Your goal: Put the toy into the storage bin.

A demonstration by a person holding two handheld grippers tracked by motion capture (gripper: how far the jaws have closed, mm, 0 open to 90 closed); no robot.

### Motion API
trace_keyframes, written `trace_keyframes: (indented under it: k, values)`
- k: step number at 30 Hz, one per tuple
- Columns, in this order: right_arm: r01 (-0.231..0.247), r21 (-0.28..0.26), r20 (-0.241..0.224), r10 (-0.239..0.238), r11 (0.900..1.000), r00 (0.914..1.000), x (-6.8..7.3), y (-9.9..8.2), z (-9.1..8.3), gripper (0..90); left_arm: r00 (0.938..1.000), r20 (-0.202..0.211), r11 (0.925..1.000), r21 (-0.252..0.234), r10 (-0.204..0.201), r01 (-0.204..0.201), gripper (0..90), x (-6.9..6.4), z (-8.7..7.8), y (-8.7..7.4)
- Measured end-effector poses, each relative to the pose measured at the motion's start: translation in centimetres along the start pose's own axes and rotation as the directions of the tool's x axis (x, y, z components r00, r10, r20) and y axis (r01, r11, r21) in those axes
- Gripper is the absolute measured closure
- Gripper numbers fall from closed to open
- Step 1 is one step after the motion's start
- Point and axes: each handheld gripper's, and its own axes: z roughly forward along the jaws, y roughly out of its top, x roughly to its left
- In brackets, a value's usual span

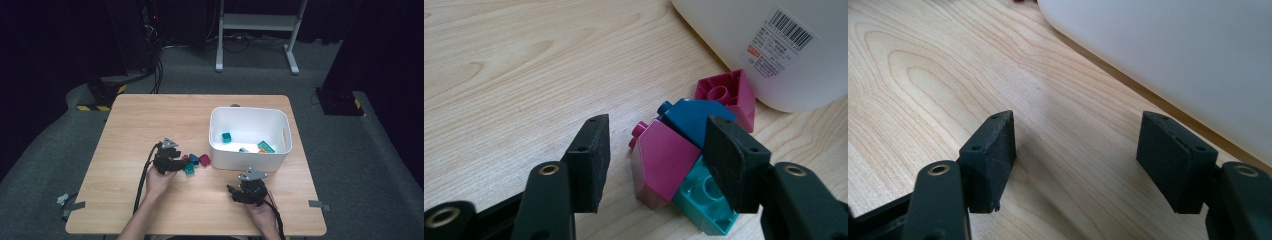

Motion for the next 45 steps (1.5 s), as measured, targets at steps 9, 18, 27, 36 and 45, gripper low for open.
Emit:
trace_keyframes:
  k: [9, 18, 27, 36, 45]
  values:
    - [0.0, 0.0, 0.0, 0.0, 1.0, 1.0, 0.0, 0.0, 0.0, 32.0, 0.9999, -0.014, 1.0, 0.006, -0.005, 0.005, 46.8, 0.21, 0.27, -0.09]
    - [0.0, 0.0, 0.0, 0.0, 1.0, 1.0, 0.0, 0.0, 0.0, 32.0, 0.9996, -0.025, 0.9999, 0.01, -0.011, 0.011, 53.2, 0.41, 0.51, -0.15]
    - [0.0, 0.0, 0.0, 0.0, 1.0, 1.0, 0.0, 0.0, 0.0, 32.0, 0.9993, -0.034, 0.9997, 0.021, -0.012, 0.013, 54.8, 0.56, 0.83, -0.24]
    - [0.0, 0.0, 0.0, 0.0, 1.0, 1.0, 0.0, 0.0, 0.0, 32.0, 0.9994, -0.035, 0.9999, 0.012, -0.007, 0.008, 55.5, 0.58, 0.72, -0.22]
    - [0.0, 0.0, 0.0, 0.0, 1.0, 1.0, 0.0, 0.0, 0.0, 32.0, 0.9994, -0.033, 0.9999, 0.008, -0.01, 0.01, 56.4, 0.73, 0.26, -0.13]
